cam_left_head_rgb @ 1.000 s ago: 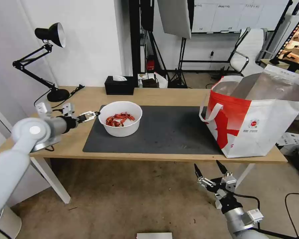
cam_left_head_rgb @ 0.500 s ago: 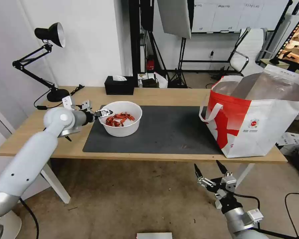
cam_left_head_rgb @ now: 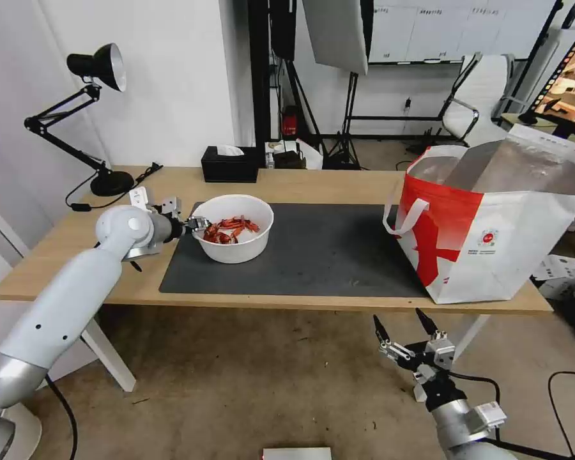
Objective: Pick up the trash from the table and place it into the takeout bag.
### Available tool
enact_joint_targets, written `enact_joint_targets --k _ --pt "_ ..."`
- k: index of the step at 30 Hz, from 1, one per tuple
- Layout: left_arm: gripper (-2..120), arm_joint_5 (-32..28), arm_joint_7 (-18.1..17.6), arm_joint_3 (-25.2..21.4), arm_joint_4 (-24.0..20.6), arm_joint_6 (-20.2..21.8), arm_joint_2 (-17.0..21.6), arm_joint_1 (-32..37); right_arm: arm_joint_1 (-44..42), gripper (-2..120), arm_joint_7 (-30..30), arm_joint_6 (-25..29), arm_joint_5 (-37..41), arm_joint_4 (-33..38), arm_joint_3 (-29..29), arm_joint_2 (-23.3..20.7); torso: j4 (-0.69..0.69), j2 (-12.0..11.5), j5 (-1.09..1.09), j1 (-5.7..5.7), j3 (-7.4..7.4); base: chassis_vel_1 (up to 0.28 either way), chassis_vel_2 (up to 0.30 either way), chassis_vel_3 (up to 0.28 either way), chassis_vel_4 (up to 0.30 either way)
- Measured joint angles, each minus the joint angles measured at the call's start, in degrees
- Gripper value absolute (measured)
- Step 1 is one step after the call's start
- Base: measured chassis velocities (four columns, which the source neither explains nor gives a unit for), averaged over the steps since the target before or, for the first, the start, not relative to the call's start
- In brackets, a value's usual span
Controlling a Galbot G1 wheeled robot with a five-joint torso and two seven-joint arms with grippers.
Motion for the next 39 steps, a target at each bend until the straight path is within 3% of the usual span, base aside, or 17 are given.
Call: enact_joint_targets --k 5,7,11,20,22,23,24,25,31,33,39 --pt "24 -0.31 -0.33 0.15 -0.39 -0.22 0.01 0.55 0.00 100 0.00 0.00 0.00 0.00 0.00 0.00 0.01 0.00 0.01 -0.01 0.00 0.000 0.000 0.000 0.000" --pt "13 -0.51 -0.81 0.15 -0.30 -0.49 -0.31 0.72 0.00 100 0.00 0.00 0.00 0.00 0.00 0.00 0.01 0.00 0.00 -0.01 0.00 0.000 0.000 0.000 0.000" --pt "0 -0.50 -1.34 0.18 -0.27 -1.36 -0.76 0.77 0.00 100 0.00 0.00 0.00 0.00 0.00 0.00 0.01 0.00 0.00 -0.01 0.00 0.000 0.000 0.000 0.000" --pt "0 1.39 -1.86 -1.86 -1.18 -4.47 -1.71 1.44 0.00 100 0.00 0.00 0.00 0.00 0.00 0.00 0.00 0.00 -0.03 0.00 0.01 0.000 0.000 0.000 0.000" --pt "0 7.11 1.93 -2.25 -3.38 -7.79 -1.22 1.92 0.00 100 0.00 0.00 0.00 0.00 0.00 0.01 0.00 0.00 -0.02 0.00 0.00 0.000 0.000 0.000 0.000" --pt "0 11.83 4.95 -1.69 -5.14 -12.14 -0.52 2.04 0.00 100 0.00 0.00 0.00 0.00 0.00 0.00 0.00 0.00 -0.02 0.00 0.00 0.000 0.000 0.000 0.000" --pt "0 11.83 4.95 -1.69 -5.14 -12.14 -0.52 2.04 0.00 100 0.00 0.00 0.00 0.00 0.00 0.00 0.00 0.00 -0.02 0.00 0.00 0.000 0.000 0.000 0.000" --pt "0 14.14 6.62 -1.01 -6.93 -14.89 0.04 1.91 0.00 100 0.00 0.00 0.00 0.00 0.00 0.00 0.02 0.00 0.00 0.00 0.00 0.000 0.000 0.000 0.000" --pt "0 16.14 7.88 0.74 -10.66 -18.17 0.54 0.61 0.00 100 0.00 0.00 0.00 0.00 0.00 0.00 0.00 0.00 -0.01 0.00 0.00 0.000 0.000 0.000 0.000" --pt "0 16.11 7.86 3.33 -12.75 -18.93 0.38 -3.62 0.00 100 0.00 0.00 0.00 0.00 0.00 0.01 0.00 0.00 0.01 0.00 0.00 0.000 0.000 0.000 0.000" --pt "0 13.85 6.26 7.50 -11.90 -18.86 -2.08 -9.90 0.00 100 0.00 0.00 0.00 0.00 0.00 0.00 0.00 0.00 0.00 0.00 0.00 0.000 0.000 0.000 0.000"
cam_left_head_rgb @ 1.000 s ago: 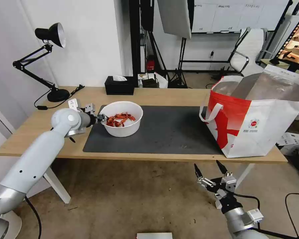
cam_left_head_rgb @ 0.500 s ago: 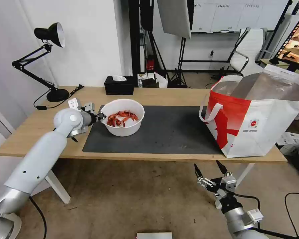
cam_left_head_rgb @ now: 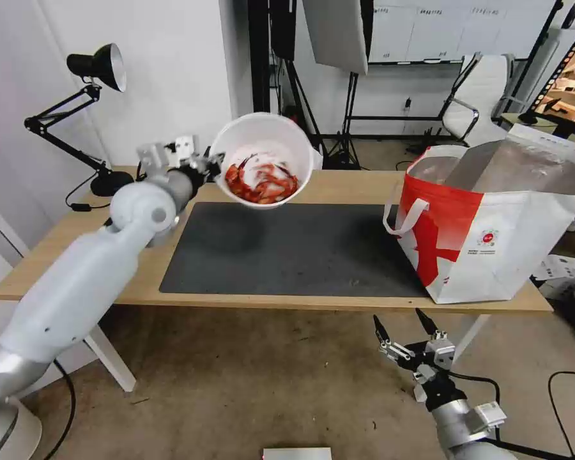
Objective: Pick up the trash from the table and place it into the takeout bag.
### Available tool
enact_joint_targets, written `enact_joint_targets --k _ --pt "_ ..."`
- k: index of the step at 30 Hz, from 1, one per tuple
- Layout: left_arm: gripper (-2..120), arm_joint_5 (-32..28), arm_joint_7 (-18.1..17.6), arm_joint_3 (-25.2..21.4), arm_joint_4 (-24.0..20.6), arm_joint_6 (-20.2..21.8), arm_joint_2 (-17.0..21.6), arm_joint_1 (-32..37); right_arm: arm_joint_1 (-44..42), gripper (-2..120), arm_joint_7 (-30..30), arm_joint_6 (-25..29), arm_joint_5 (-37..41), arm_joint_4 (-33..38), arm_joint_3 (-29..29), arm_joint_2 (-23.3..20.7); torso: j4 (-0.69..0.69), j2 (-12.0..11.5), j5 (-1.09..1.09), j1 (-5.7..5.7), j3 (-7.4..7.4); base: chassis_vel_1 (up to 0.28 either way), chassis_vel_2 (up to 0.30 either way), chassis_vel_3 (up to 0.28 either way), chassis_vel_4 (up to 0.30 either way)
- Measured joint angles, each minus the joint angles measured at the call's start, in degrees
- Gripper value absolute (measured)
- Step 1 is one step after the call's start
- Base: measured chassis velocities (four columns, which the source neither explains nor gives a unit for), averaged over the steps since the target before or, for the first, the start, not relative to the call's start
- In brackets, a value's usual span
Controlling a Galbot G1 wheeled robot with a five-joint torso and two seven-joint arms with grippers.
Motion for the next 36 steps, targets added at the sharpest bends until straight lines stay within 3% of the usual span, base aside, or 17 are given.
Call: enact_joint_targets --k 7,10,11,14,15,18,22,25,30,36 --pt "0 -1.56 -1.27 5.51 6.57 0.46 -7.56 -8.04 0.00 100 0.01 0.00 0.00 0.00 0.00 0.00 0.00 0.00 -0.01 0.01 0.01 0.000 0.000 0.000 0.000" --pt "0 -1.64 -1.37 9.04 13.74 0.57 -13.47 -15.46 0.00 100 0.00 0.00 0.00 0.00 0.00 0.00 -0.02 0.00 0.01 0.01 0.01 0.000 0.000 0.000 0.000" --pt "0 -1.64 -1.37 9.04 13.74 0.57 -13.47 -15.46 0.00 100 0.00 0.00 0.00 0.00 0.00 0.00 -0.02 0.00 0.01 0.01 0.01 0.000 0.000 0.000 0.000" --pt "0 -1.95 -1.36 10.79 20.66 0.95 -20.41 -22.38 0.00 100 0.00 0.00 0.00 0.00 0.00 0.00 0.01 0.00 0.00 0.01 0.01 0.000 0.000 0.000 0.000" --pt "0 -1.95 -1.36 10.79 20.66 0.95 -20.41 -22.38 0.00 100 0.00 0.00 0.00 0.00 0.00 0.00 0.01 0.00 0.00 0.01 0.01 0.000 0.000 0.000 0.000" --pt "0 -2.43 -1.15 11.66 25.22 1.83 -26.60 -26.29 0.00 100 0.00 0.00 0.00 0.00 0.00 0.00 -0.02 0.00 0.02 0.01 0.00 0.000 0.000 0.000 0.000" --pt "0 -2.47 -1.08 12.06 27.49 2.27 -30.70 -27.93 0.00 100 0.01 0.00 0.00 0.00 0.00 0.00 0.00 0.00 0.02 0.01 0.00 0.000 0.000 0.000 0.000" --pt "0 -1.97 -0.83 13.37 29.18 2.57 -36.30 -28.65 0.00 100 0.01 0.00 0.00 0.00 0.00 0.00 -0.03 0.00 0.02 0.01 0.00 0.000 0.000 0.000 0.000" --pt "0 1.96 -0.42 16.65 29.44 2.01 -39.18 -27.50 0.00 100 0.01 0.00 0.00 0.00 0.00 0.00 -0.01 0.00 0.00 0.01 0.00 0.000 0.000 0.000 0.000" --pt "0 6.80 -0.42 20.37 29.53 0.26 -39.23 -26.42 0.00 100 0.01 0.00 0.00 0.00 0.00 0.00 0.00 0.00 0.00 0.00 0.00 0.000 0.000 0.000 0.000"
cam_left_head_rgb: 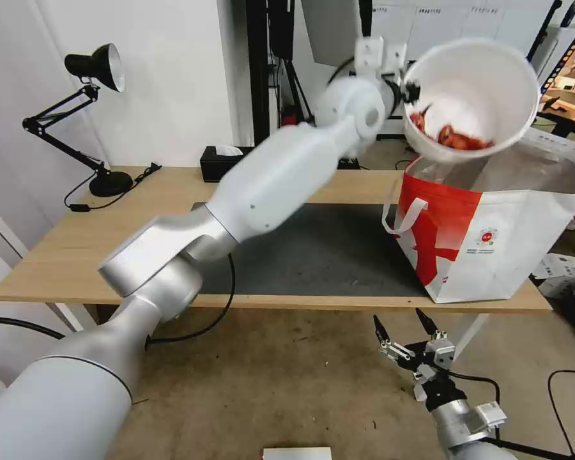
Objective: Pick up the trash from the table and place it into the takeout bag.
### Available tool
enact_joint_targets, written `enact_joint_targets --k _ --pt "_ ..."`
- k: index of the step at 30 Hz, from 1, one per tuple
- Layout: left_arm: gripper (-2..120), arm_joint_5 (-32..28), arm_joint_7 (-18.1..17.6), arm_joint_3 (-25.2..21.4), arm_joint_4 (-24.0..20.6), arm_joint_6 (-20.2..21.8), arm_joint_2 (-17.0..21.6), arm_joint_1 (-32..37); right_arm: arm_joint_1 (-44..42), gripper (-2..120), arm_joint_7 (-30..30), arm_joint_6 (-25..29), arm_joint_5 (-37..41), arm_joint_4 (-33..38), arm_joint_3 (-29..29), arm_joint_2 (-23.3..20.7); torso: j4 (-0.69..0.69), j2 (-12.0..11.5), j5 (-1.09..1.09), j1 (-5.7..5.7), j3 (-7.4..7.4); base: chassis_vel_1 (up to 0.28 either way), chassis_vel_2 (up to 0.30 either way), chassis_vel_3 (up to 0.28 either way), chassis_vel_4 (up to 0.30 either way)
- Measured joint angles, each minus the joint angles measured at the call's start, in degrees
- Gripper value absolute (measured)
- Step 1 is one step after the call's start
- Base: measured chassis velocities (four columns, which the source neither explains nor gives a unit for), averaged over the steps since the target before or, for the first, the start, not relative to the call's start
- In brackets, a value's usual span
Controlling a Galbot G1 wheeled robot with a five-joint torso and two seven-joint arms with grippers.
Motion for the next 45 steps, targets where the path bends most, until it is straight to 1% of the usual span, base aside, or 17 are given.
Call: enact_joint_targets --k 3,4,7,20,23,24,27,28,31,32,35,36,38,39,42,43,45 --pt "0 4.18 0.20 1.57 0.48 -1.47 0.17 0.72 0.00 100 0.00 0.00 0.00 0.00 0.00 0.00 0.00 0.00 0.00 0.00 0.00 0.000 0.000 0.000 0.000" --pt "0 4.18 0.20 1.57 0.48 -1.47 0.17 0.72 0.00 100 0.00 0.00 0.00 0.00 0.00 0.00 0.00 0.00 0.00 0.00 0.00 0.000 0.000 0.000 0.000" --pt "0 7.74 0.83 2.15 0.69 -1.88 0.27 0.88 0.00 100 0.00 0.00 0.00 0.00 0.00 0.00 0.00 0.00 -0.01 0.00 0.00 0.000 0.000 0.000 0.000" --pt "0 12.86 3.01 5.58 -1.45 -2.04 0.45 1.06 0.00 100 0.00 0.00 0.00 0.00 0.00 0.00 -0.01 0.00 -0.01 0.00 0.00 0.000 0.000 0.000 0.000" --pt "0 14.32 4.91 6.96 -2.18 -2.47 0.47 1.06 0.00 100 0.00 0.00 0.00 0.00 0.00 0.00 -0.01 0.00 -0.01 0.00 0.00 0.000 0.000 0.000 0.000" --pt "0 14.32 4.91 6.96 -2.18 -2.47 0.47 1.06 0.00 100 0.00 0.00 0.00 0.00 0.00 0.00 -0.01 0.00 -0.01 0.00 0.00 0.000 0.000 0.000 0.000" --pt "14 14.52 5.93 8.45 -2.96 -2.67 0.48 1.06 0.00 100 0.00 0.00 0.00 0.00 0.00 0.00 -0.01 0.00 -0.01 0.00 0.00 0.000 0.000 0.000 0.000" --pt "14 14.52 5.93 8.45 -2.96 -2.67 0.48 1.06 0.00 100 0.00 0.00 0.00 0.00 0.00 0.00 -0.01 0.00 -0.01 0.00 0.00 0.000 0.000 0.000 0.000" --pt "28 14.97 5.90 9.86 -3.62 -3.01 0.49 1.12 0.00 100 0.00 0.00 0.00 0.00 0.00 0.00 -0.01 0.00 -0.01 0.00 0.00 0.000 0.000 0.000 0.000" --pt "28 14.97 5.90 9.86 -3.62 -3.01 0.49 1.12 0.00 100 0.00 0.00 0.00 0.00 0.00 0.00 -0.01 0.00 -0.01 0.00 0.00 0.000 0.000 0.000 0.000" --pt "42 13.28 5.76 10.01 -4.66 -2.85 0.53 1.15 0.00 100 0.00 0.00 0.00 0.00 0.00 0.00 0.00 0.01 -0.01 0.00 0.00 0.000 0.000 0.000 0.000" --pt "42 13.28 5.76 10.01 -4.66 -2.85 0.53 1.15 0.00 100 0.00 0.00 0.00 0.00 0.00 0.00 0.00 0.01 -0.01 0.00 0.00 0.000 0.000 0.000 0.000" --pt "55 10.97 5.76 9.50 -5.41 -2.13 0.55 1.15 0.00 100 0.00 0.00 0.00 0.00 0.00 0.00 -0.01 0.01 -0.01 0.00 0.00 0.000 0.000 0.000 0.000" --pt "55 10.97 5.76 9.50 -5.41 -2.13 0.55 1.15 0.00 100 0.00 0.00 0.00 0.00 0.00 0.00 -0.01 0.01 -0.01 0.00 0.00 0.000 0.000 0.000 0.000" --pt "68 9.75 5.68 9.22 -5.88 -1.87 0.55 1.12 0.00 100 0.00 0.00 0.00 0.00 0.00 0.00 0.00 0.01 -0.01 0.00 0.00 0.000 0.000 0.000 0.000" --pt "68 9.75 5.68 9.22 -5.88 -1.87 0.55 1.12 0.00 100 0.00 0.00 0.00 0.00 0.00 0.00 0.00 0.01 -0.01 0.00 0.00 0.000 0.000 0.000 0.000" --pt "76 9.21 5.58 9.11 -6.15 -1.78 0.55 1.12 0.00 100 0.00 0.00 0.00 0.00 0.00 0.00 -0.01 0.01 -0.01 0.00 0.00 0.000 0.000 0.000 0.000"
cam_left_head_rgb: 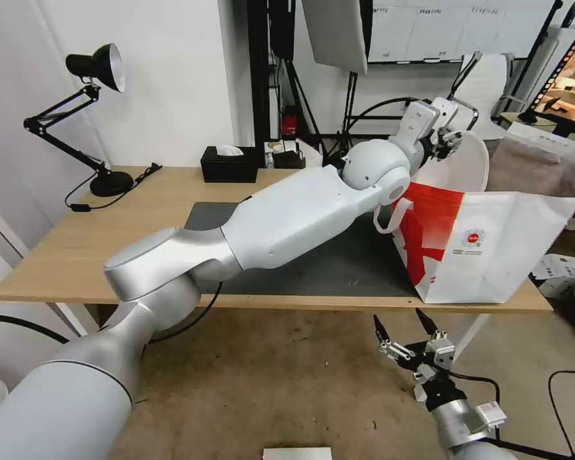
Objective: Pick up the trash from the table and place it into the takeout bag.
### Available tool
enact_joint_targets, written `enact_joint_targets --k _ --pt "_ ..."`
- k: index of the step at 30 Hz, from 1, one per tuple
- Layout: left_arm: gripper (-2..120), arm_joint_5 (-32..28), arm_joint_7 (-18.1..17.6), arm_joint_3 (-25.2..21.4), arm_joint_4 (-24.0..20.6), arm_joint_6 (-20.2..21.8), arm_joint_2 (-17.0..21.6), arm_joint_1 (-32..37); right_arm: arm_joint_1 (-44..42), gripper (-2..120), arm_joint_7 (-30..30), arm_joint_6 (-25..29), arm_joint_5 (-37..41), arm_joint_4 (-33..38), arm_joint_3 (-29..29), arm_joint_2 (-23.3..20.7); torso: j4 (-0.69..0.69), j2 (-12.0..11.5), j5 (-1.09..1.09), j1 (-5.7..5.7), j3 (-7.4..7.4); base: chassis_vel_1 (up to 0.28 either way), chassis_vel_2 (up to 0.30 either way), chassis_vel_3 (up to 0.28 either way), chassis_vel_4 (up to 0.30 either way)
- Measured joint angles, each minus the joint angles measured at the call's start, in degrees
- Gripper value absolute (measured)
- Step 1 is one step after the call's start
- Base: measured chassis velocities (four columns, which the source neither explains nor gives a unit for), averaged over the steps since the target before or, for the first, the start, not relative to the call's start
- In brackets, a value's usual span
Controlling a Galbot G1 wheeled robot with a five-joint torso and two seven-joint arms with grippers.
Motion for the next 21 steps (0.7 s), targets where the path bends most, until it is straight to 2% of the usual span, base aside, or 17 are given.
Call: enact_joint_targets --k 1,3,4,8,11,12,15,16,18,20,21 --pt "83 -0.39 -0.16 -0.26 -0.22 0.08 0.02 0.10 0.00 100 0.00 0.00 0.00 0.00 0.00 0.00 0.00 0.00 0.00 0.00 0.00 0.000 0.000 0.000 0.000" --pt "84 -0.70 -0.49 -0.42 -0.37 0.15 0.05 0.20 0.00 100 0.00 0.00 0.00 0.00 0.00 0.00 -0.01 0.00 0.00 0.00 0.00 0.000 0.000 0.000 0.000" --pt "91 -1.52 -1.26 -0.68 -0.87 0.24 0.40 0.47 0.00 100 0.00 0.00 0.00 0.00 0.00 0.00 -0.01 0.00 0.00 0.00 0.00 0.000 0.000 0.000 0.000" --pt "99 -1.87 -1.73 -0.73 -1.93 0.27 2.07 0.97 0.00 100 0.00 0.00 0.00 0.00 0.00 0.00 -0.01 0.00 0.00 0.00 0.00 0.000 0.000 0.000 0.000" --pt "100 -1.85 -2.31 -0.63 -4.18 0.27 5.65 2.36 0.00 100 0.00 0.00 0.00 0.00 0.00 0.00 0.00 0.00 -0.02 0.00 0.00 0.000 0.000 0.000 0.000" --pt "100 -1.85 -2.31 -0.63 -4.18 0.27 5.65 2.36 0.00 100 0.00 0.00 0.00 0.00 0.00 0.00 0.00 0.00 -0.02 0.00 0.00 0.000 0.000 0.000 0.000" --pt "100 -1.50 -3.31 -0.63 -8.00 0.25 10.35 4.58 0.00 100 0.00 0.00 0.00 0.00 0.00 0.00 0.00 0.00 -0.02 0.00 0.00 0.000 0.000 0.000 0.000" --pt "100 -1.50 -3.31 -0.63 -8.00 0.25 10.35 4.58 0.00 100 0.00 0.00 0.00 0.00 0.00 0.00 0.00 0.00 -0.02 0.00 0.00 0.000 0.000 0.000 0.000" --pt "100 -0.50 -3.81 -1.38 -12.92 0.20 15.10 7.60 0.00 100 0.01 0.00 0.00 0.00 0.00 0.00 0.01 0.00 -0.02 0.00 0.00 0.000 0.000 0.000 0.000" --pt "100 -0.33 -4.06 -1.77 -14.24 0.21 16.33 8.63 0.00 100 0.00 0.00 0.00 0.00 0.00 -0.01 0.00 0.00 -0.02 0.00 0.00 0.000 0.000 0.000 0.000" --pt "100 -0.07 -4.47 -2.47 -16.43 0.19 18.22 10.42 0.00 100 0.00 0.00 0.00 0.00 0.00 0.00 0.01 0.00 -0.03 0.00 0.00 0.000 0.000 0.000 0.000"
